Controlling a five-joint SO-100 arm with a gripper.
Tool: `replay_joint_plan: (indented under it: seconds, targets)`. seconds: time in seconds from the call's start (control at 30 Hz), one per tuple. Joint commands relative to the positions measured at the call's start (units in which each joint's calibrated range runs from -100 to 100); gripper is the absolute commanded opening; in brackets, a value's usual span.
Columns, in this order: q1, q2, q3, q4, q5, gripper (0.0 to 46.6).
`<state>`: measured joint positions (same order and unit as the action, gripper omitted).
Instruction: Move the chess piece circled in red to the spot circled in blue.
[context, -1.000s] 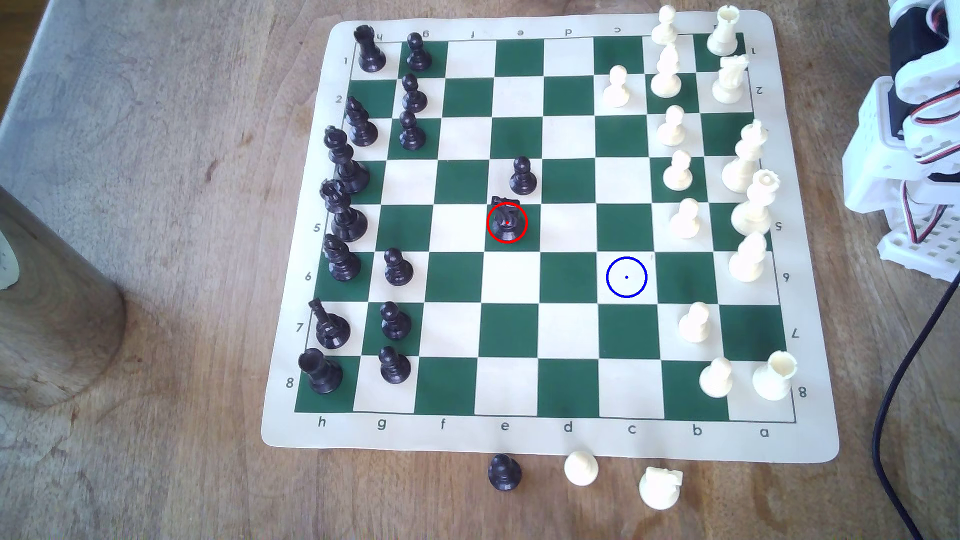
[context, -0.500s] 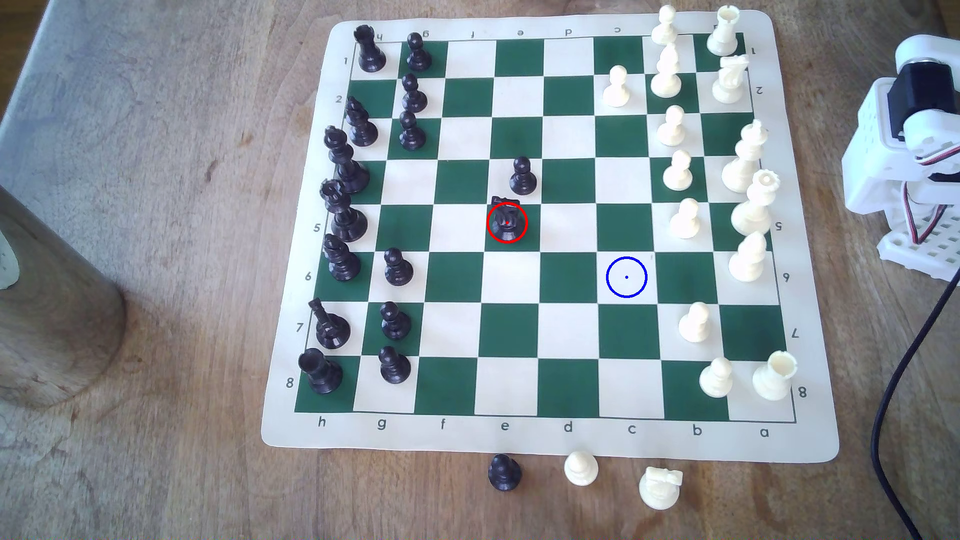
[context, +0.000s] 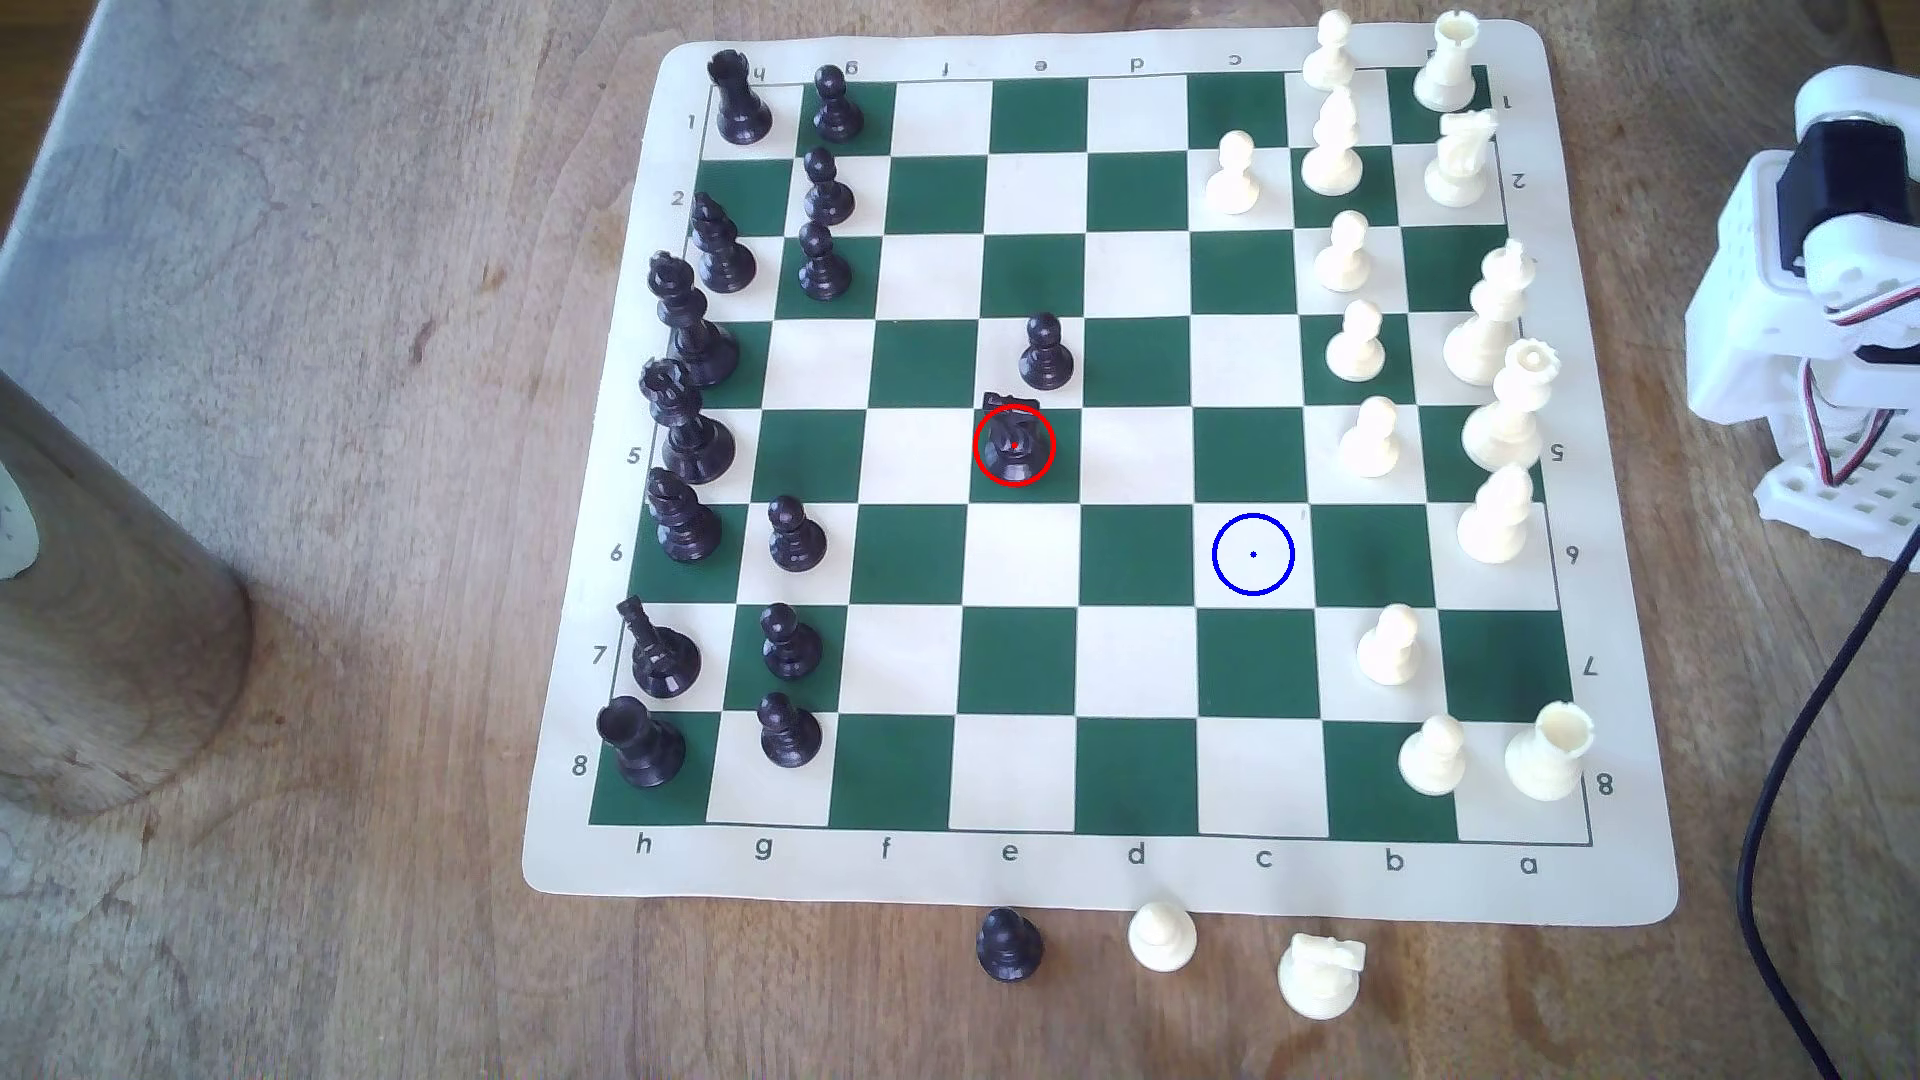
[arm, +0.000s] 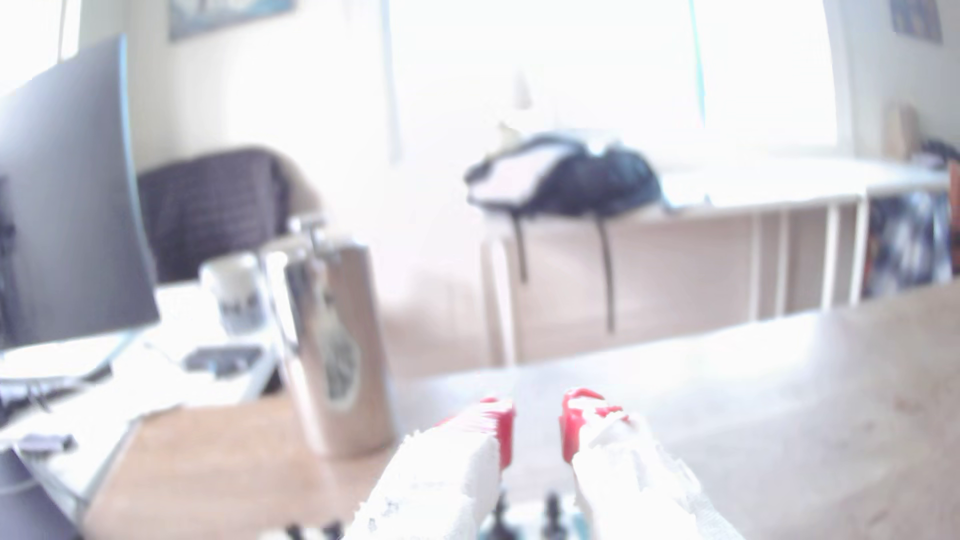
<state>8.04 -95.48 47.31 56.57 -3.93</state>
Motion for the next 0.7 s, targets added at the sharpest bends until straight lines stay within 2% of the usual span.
replay_joint_plan:
  seconds: [0.0,0.03,0.13,0.27,0.33,0.5,0.67]
  targets:
    - [-3.23,1.67,-2.34,12.22,-0.78,11.0]
    - [-3.62,2.01,-0.71,14.52,-0.98,15.2]
    - [-3.54,4.22,0.92,16.97,-1.81,22.6]
    - [-5.03,7.95,3.46,16.48,-3.08,26.1]
    - [-5.73,11.60,4.91,13.12,-4.00,27.3]
    - [-10.89,24.76,2.28,9.11,-5.71,26.3]
    - [-11.68,36.99,0.01,3.38,-6.50,24.8]
